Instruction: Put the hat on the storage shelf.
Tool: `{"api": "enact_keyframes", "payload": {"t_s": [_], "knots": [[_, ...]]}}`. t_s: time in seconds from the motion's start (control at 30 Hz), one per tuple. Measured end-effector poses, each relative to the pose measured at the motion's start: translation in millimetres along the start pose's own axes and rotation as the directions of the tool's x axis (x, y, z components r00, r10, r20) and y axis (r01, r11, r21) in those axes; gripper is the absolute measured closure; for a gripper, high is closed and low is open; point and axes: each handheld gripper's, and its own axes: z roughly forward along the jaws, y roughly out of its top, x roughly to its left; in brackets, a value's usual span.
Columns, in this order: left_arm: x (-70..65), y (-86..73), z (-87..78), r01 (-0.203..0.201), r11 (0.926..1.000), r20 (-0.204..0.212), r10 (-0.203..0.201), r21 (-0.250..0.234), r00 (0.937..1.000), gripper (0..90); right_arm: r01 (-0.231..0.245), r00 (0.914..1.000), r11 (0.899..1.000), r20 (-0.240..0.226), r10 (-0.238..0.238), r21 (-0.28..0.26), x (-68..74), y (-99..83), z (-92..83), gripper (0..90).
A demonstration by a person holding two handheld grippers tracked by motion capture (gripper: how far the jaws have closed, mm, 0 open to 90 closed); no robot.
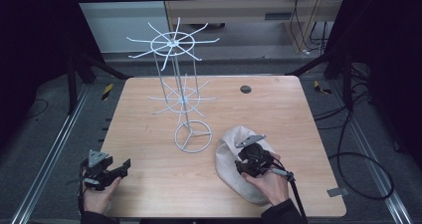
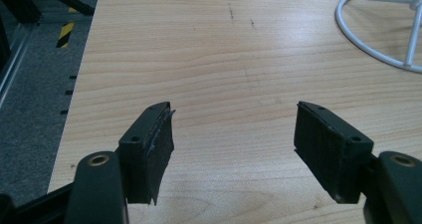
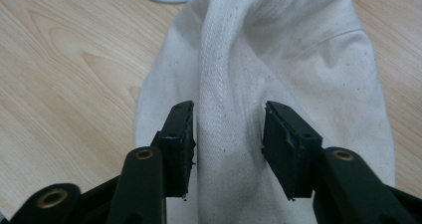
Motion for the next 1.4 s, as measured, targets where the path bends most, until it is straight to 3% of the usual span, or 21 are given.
{"api": "enact_keyframes", "payload": {"t_s": [0.37,0.6,0.83,1.1,1.23,1.4], "knots": [[0.0,0.0,0.6,-0.002,1.0000,-0.002,0.002,0.008,1.0000,31.4,-0.017,0.9995,0.998,0.029,0.016,0.058,-0.7,0.6,10.6,80.3],[0.9,0.0,0.4,0.005,0.9999,-0.003,-0.005,0.009,1.0000,31.5,-0.030,0.9991,0.998,0.033,0.028,0.059,-2.1,1.3,7.4,85.9],[1.2,-0.1,0.7,0.006,0.9999,-0.002,-0.006,0.014,1.0000,31.5,-0.040,0.9991,0.999,0.014,0.039,0.028,-7.8,0.9,0.1,87.0],[0.3,0.0,0.7,0.007,0.9999,-0.003,-0.007,0.011,1.0000,31.5,-0.054,0.9985,0.994,0.002,0.055,-0.091,-15.5,-5.2,-17.5,87.1],[0.4,0.1,0.8,0.008,0.9999,-0.002,-0.008,0.011,1.0000,31.6,-0.062,0.9981,0.985,-0.015,0.060,-0.161,-19.1,-9.5,-27.0,87.1],[0.1,0.3,0.8,0.004,0.9999,0.002,-0.004,0.011,1.0000,31.7,-0.068,0.9977,0.965,-0.026,0.063,-0.253,-25.0,-12.4,-38.7,87.2]]}}
